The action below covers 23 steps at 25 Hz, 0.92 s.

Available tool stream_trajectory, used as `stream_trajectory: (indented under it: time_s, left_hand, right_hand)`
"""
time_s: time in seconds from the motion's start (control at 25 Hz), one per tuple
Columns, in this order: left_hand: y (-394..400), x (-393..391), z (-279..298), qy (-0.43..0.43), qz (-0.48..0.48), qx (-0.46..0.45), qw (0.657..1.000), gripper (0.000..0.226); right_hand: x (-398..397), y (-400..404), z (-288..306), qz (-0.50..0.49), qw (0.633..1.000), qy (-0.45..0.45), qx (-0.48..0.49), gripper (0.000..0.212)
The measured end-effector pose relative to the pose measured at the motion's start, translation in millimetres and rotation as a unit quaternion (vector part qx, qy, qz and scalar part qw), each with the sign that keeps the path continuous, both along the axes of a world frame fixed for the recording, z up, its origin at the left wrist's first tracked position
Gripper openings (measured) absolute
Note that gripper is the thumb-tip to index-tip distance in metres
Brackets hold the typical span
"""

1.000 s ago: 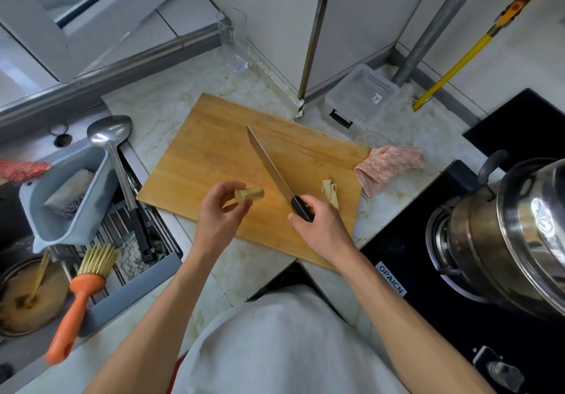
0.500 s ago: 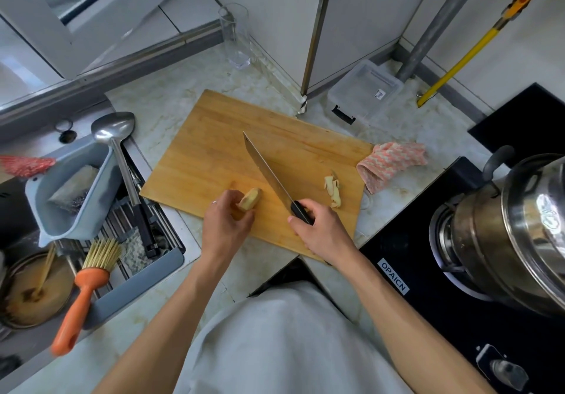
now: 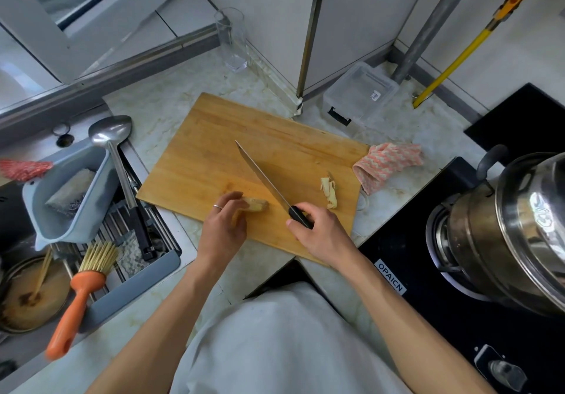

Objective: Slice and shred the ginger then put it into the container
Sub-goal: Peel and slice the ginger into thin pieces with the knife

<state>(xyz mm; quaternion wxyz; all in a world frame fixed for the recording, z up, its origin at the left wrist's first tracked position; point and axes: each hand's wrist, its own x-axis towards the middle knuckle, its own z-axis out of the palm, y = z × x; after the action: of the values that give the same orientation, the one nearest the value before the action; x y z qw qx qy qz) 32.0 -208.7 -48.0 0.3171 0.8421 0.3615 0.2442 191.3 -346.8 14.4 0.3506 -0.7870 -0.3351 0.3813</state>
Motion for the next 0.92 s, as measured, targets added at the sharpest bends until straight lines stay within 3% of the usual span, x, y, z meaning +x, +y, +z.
stream_trajectory:
  time_s: [0.24,0.4,0.56,0.72,0.92]
  left_hand:
    - [3.3,1.9,3.0,0.035,0.006,-0.038,0.999,0.033]
    - [1.4,10.5,12.1,0.039,0.079,-0.105,0.991,0.031]
    - [3.1,23.2,21.7,0.048,0.168,-0.173,0.969,0.037]
    - [0.1,39.5,31.4,0.121,0.176,-0.233,0.949,0.051]
    - [16.9,42.7,26.4,0.091,0.216,-0.349,0.907,0.044]
  right_hand:
    - [5.3,-0.8,2.6,0.016,1.0,-0.012,-0.011,0.021]
    - [9.4,-0.2,4.4,0.021,1.0,-0.011,-0.009,0.02]
    - [7.0,0.5,2.7,0.019,1.0,0.002,0.007,0.018]
    - [-1.4,1.5,0.8,0.015,1.0,0.008,0.008,0.021]
    - [-6.3,6.6,3.0,0.043,0.999,0.0,0.005,0.023]
